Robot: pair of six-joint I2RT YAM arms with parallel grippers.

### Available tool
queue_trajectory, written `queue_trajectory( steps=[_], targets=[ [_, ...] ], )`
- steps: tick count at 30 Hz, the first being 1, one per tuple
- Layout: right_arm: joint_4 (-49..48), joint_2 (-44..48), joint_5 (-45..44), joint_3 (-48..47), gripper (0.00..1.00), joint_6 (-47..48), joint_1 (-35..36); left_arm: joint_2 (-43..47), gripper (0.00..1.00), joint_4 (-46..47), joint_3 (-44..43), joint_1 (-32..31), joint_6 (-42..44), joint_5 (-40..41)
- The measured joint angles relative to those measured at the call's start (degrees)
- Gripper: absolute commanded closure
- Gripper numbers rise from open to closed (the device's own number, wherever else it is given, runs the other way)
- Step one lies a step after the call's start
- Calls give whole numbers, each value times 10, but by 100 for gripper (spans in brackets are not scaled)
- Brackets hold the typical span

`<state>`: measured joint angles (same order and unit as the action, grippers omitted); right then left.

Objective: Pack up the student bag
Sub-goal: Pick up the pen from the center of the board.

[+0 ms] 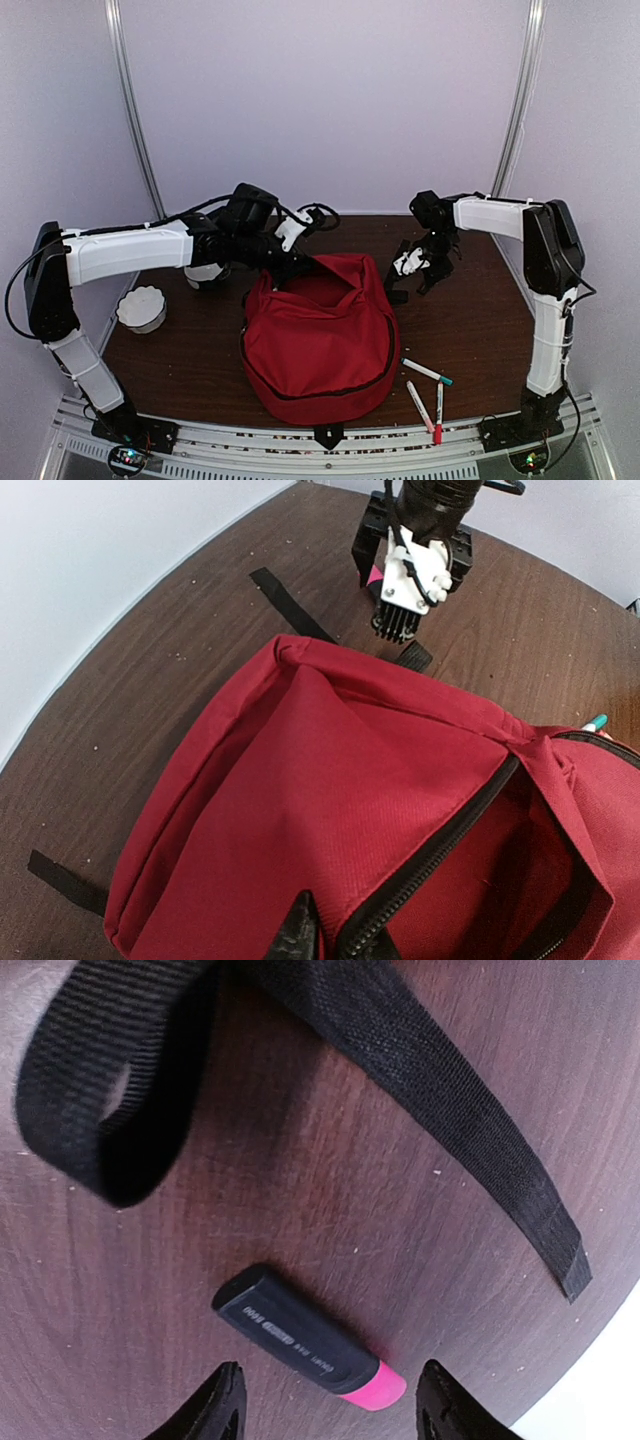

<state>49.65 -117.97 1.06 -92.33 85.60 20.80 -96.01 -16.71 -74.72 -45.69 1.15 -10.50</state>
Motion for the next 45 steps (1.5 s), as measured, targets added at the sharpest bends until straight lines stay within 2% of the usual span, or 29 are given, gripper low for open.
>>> queue_trajectory(
  steps=[14,22,30,34,40,45],
  targets=[
    [113,-120,-44,-133,48,-16,-15,0,88,-10,-4,-3,0,-1],
    [156,-132,-90,-132,60,-55,-22,0,88,-13,-8,-6,1,-1],
    [114,-73,-99,-30,75,-106,-23,0,88,-14,-8,-9,1,-1],
    [89,-44,-90,13,78,-157,-23,0,88,-14,-8,-9,1,-2],
    [75,16,-19,70,81,-235,-28,0,88,-14,-9,-9,1,-2],
    [89,123,79,77,81,-288,-25,-2,88,-14,-9,-9,1,-3]
  ],
)
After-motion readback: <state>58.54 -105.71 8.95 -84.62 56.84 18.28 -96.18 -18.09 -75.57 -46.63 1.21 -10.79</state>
